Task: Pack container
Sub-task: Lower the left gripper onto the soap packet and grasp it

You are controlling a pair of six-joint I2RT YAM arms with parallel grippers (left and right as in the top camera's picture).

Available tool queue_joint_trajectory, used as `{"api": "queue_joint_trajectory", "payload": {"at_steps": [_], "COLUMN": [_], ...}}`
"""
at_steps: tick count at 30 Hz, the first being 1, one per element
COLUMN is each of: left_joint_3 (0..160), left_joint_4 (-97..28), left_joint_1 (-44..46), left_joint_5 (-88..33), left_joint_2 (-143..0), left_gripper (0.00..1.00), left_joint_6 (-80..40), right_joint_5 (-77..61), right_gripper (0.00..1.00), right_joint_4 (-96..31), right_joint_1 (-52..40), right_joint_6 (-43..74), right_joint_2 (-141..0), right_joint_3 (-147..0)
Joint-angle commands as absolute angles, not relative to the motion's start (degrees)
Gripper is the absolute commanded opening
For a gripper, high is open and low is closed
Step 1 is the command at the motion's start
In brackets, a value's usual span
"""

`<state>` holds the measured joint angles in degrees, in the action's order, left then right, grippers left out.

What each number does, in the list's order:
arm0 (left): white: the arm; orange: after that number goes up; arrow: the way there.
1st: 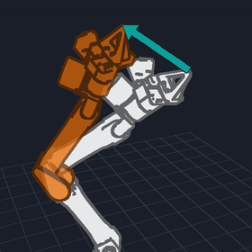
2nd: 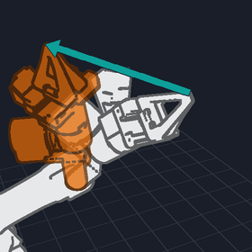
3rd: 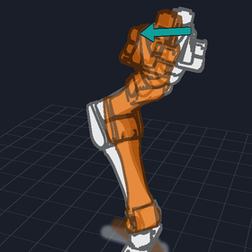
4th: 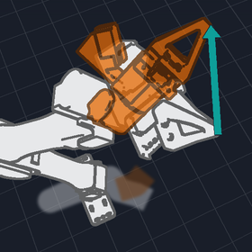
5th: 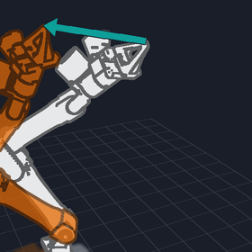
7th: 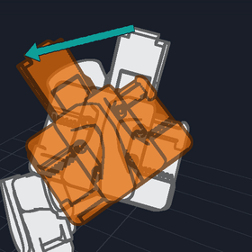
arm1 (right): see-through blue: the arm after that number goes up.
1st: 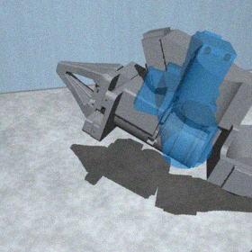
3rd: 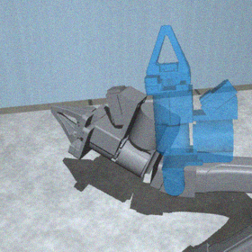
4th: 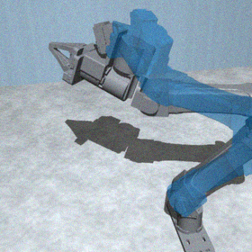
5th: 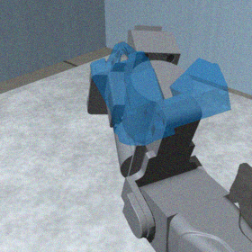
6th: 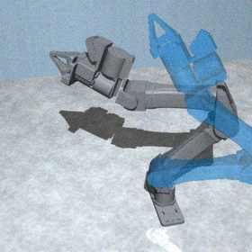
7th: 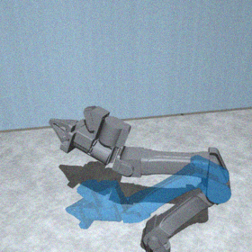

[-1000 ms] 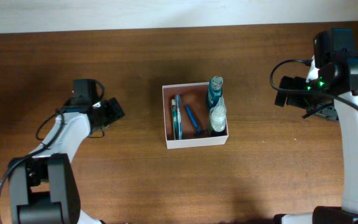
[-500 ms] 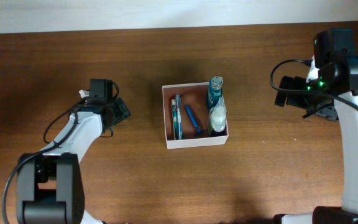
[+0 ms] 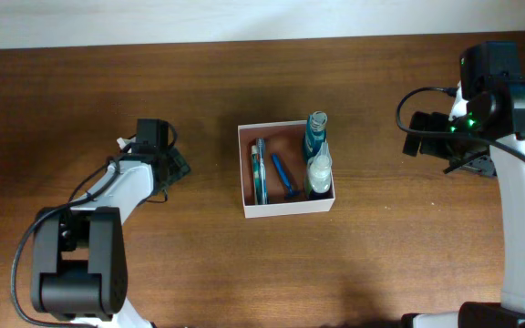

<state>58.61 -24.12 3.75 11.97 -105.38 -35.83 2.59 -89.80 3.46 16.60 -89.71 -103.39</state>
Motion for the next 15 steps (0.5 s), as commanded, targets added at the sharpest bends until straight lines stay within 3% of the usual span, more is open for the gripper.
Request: {"api": "queue_joint_trajectory", "payload": {"at_steps": [1, 8, 9, 15], "left_joint_3": [58.2, 58.2, 58.2, 58.3], "left_joint_4": [-24.8, -28.8, -29.1, -28.6], "left_joint_1": [2.2, 0.4, 0.2, 0.1], "left_joint_5": [12.5, 14.5, 14.9, 14.8], "left_joint_2": [-106.8, -106.8, -106.8, -106.8], "left_gripper": [0.98, 0.89, 0.84, 0.84], "left_joint_6": [-36.4, -36.4, -36.4, -32.3], "right_joint_5": [3.3, 3.3, 3.3, 3.3], "right_gripper": [0.98, 0.98, 0.98, 0.98], "right_joint_4": [-89.8, -89.8, -89.8, -89.8], "right_joint_1": [3.8, 3.8, 3.8, 3.8], "right_joint_6": [16.8, 16.8, 16.7, 16.8], "right_joint_2": [-88.8, -88.8, -88.8, -88.8], "right_joint_3": [-104.2, -104.2, -104.2, -104.2]}}
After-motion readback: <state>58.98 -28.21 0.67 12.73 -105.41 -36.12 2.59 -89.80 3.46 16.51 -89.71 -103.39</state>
